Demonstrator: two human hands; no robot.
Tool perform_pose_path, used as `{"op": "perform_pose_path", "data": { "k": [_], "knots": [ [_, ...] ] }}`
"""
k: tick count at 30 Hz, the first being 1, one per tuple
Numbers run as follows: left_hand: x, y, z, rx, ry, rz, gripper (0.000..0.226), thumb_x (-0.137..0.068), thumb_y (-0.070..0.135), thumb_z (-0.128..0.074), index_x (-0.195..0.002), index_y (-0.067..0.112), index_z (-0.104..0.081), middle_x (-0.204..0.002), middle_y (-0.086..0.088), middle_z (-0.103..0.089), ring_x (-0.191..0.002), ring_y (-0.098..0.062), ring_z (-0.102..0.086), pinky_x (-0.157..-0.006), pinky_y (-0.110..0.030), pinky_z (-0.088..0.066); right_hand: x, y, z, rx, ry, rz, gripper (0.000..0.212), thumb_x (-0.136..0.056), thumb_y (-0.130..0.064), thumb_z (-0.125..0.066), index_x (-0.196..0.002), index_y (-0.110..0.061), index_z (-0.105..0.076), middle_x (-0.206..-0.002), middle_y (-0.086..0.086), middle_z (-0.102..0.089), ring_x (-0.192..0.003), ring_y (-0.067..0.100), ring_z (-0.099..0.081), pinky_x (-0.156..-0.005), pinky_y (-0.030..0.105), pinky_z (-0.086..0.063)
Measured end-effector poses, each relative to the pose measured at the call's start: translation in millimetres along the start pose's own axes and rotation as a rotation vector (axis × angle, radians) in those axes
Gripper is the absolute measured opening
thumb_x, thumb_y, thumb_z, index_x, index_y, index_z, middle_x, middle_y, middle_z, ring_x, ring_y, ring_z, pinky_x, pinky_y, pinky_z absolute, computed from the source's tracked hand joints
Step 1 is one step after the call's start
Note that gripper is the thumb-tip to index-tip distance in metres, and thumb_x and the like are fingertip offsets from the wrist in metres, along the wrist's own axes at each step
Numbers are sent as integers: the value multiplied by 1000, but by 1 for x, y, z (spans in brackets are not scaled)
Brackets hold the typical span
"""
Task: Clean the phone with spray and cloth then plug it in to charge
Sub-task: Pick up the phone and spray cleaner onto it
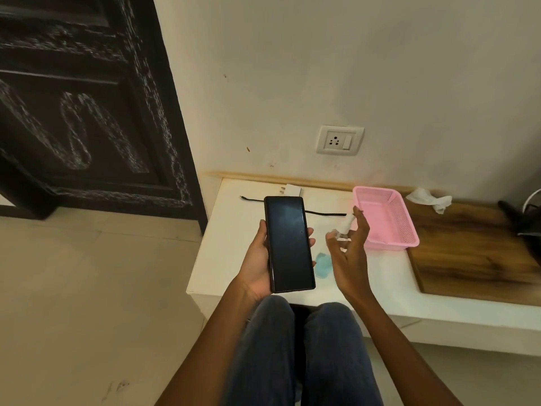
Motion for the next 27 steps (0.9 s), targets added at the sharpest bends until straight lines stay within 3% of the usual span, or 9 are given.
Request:
{"op": "perform_pose_path", "data": {
  "k": [2, 4, 6, 10, 14, 18, 22, 27],
  "knots": [
    [-2, 0, 4, 6, 15, 4, 70, -88, 68, -33, -123, 15, -64, -135, -11, -57, -129, -30, -47, -106, -51, -39, -12, 17, -8, 12, -43, -80, 66, -87, -14, -64, -139, -20, -24, -123, -19, -43, -92, 1, -58, -86, 25, -49],
    [-3, 0, 6, 23, 25, 13, 70, -87, 68, -35, -123, 15, -64, -135, -10, -57, -131, -31, -45, -107, -52, -36, -21, 34, -19, 60, -103, -167, 61, -85, -15, -67, -135, -16, -32, -129, 4, -50, -102, 15, -56, -89, 30, -47],
    [-5, 0, 9, 28, 36, 15, 70, -87, 67, -35, -120, 14, -66, -129, -11, -60, -126, -31, -49, -105, -51, -38, -29, 50, -30, 133, -137, -223, 51, -85, -19, -67, -128, -12, -42, -128, 10, -54, -109, 23, -55, -87, 25, -43],
    [-7, 2, 11, 35, 54, 33, 72, -88, 67, -30, -117, 12, -67, -113, -12, -67, -105, -29, -60, -89, -46, -51, -38, 73, -46, 149, -147, -264, 41, -85, -19, -67, -120, -4, -51, -121, 13, -60, -109, 27, -57, -85, 24, -41],
    [-11, 1, 16, 10, 107, 55, 74, -89, 66, -29, -130, 10, -55, -124, -13, -58, -112, -29, -53, -93, -47, -48, -45, 86, -56, 163, -130, -271, 37, -84, -16, -69, -114, -2, -53, -114, 15, -62, -107, 29, -58, -84, 25, -42],
    [-16, 0, 23, 32, 133, 73, 74, -89, 67, -29, -129, 12, -57, -133, -12, -53, -114, -28, -51, -97, -47, -43, -50, 90, -60, 180, -127, -241, 39, -81, -15, -72, -113, -2, -53, -113, 15, -63, -104, 27, -60, -84, 26, -46],
    [-17, -2, 26, 54, 137, 82, 75, -88, 67, -28, -123, 9, -61, -127, -13, -56, -113, -30, -50, -97, -47, -42, -48, 91, -61, 206, -151, -229, 43, -82, -16, -72, -117, -2, -52, -117, 15, -61, -108, 29, -58, -94, 37, -48],
    [-12, -3, 22, 48, 132, 76, 75, -89, 67, -28, -119, 9, -65, -120, -13, -61, -113, -30, -53, -93, -46, -46, -44, 92, -59, 275, -185, -228, 44, -83, -19, -70, -119, -5, -50, -118, 13, -61, -106, 29, -59, -90, 33, -47]
  ]
}}
Point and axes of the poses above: each hand's wrist, its own x-axis away from the middle knuckle, its own z-axis out of the back of the hand, y = z × x, the point moved 2 cm from there along -x, towards the middle knuckle
